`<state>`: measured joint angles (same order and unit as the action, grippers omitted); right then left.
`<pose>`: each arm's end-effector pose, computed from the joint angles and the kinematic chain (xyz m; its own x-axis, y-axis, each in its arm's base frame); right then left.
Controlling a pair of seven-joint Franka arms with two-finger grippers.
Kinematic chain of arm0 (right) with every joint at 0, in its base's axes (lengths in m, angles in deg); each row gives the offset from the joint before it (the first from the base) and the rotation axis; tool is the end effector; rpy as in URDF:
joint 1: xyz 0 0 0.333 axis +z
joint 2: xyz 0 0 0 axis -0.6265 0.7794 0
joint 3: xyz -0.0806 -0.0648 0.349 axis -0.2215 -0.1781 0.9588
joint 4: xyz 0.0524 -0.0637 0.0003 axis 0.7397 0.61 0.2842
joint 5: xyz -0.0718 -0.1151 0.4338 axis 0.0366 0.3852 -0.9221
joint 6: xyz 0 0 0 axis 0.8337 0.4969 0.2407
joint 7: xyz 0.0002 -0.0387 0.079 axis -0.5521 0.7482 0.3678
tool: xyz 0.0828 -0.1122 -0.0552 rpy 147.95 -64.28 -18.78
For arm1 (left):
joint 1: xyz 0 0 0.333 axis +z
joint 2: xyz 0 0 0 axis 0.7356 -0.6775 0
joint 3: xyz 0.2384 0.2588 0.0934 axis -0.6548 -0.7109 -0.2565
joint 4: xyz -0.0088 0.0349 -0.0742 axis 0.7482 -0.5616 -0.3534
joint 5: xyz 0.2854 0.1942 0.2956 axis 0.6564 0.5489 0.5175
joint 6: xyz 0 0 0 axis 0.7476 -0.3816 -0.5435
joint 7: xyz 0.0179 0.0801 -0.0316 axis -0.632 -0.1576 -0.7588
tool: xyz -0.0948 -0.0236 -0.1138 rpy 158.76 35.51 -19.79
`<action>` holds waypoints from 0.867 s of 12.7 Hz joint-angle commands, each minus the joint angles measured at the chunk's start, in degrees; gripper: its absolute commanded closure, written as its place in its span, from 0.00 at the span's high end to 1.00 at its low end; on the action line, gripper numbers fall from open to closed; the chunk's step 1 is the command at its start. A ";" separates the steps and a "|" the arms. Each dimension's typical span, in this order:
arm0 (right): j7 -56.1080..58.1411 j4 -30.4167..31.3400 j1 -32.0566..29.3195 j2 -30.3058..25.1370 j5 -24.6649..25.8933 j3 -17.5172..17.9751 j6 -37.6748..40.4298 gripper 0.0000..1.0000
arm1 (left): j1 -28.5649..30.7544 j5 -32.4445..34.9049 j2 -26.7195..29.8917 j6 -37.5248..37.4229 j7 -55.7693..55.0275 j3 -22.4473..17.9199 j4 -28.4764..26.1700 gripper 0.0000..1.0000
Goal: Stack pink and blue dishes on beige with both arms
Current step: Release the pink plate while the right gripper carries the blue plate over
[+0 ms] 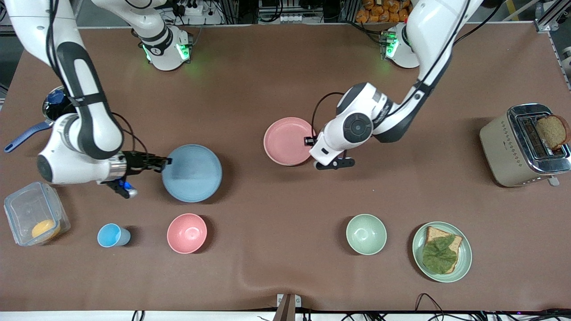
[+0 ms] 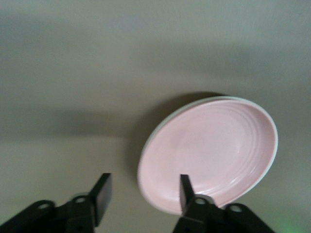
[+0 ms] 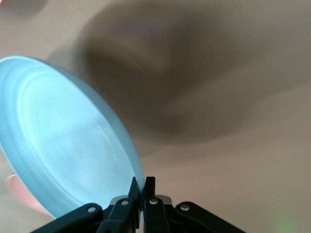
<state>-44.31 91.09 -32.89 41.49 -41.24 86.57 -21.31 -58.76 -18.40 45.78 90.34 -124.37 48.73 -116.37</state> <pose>0.6392 0.0990 0.2287 0.7747 -0.3368 -0.5352 -0.5265 -0.8123 -0.2509 0.5695 -0.4320 0.2730 0.9535 0.0855 -0.2889 0.1213 -0.9867 0.1084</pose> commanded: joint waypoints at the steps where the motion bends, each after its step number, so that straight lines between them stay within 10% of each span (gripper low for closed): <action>1: -12.85 1.79 10.77 -3.00 -4.03 -0.51 -2.27 0.00 | 4.00 5.89 7.18 -12.93 -1.29 -0.30 6.12 1.00; 11: -24.58 4.51 23.28 -5.65 -4.21 -0.51 -5.88 0.00 | 17.10 7.67 22.76 -22.64 12.76 -0.30 9.48 1.00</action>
<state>-68.19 92.02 -10.89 37.92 -43.88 86.81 -24.98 -43.14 -11.09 67.17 69.04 -113.57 48.11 -107.42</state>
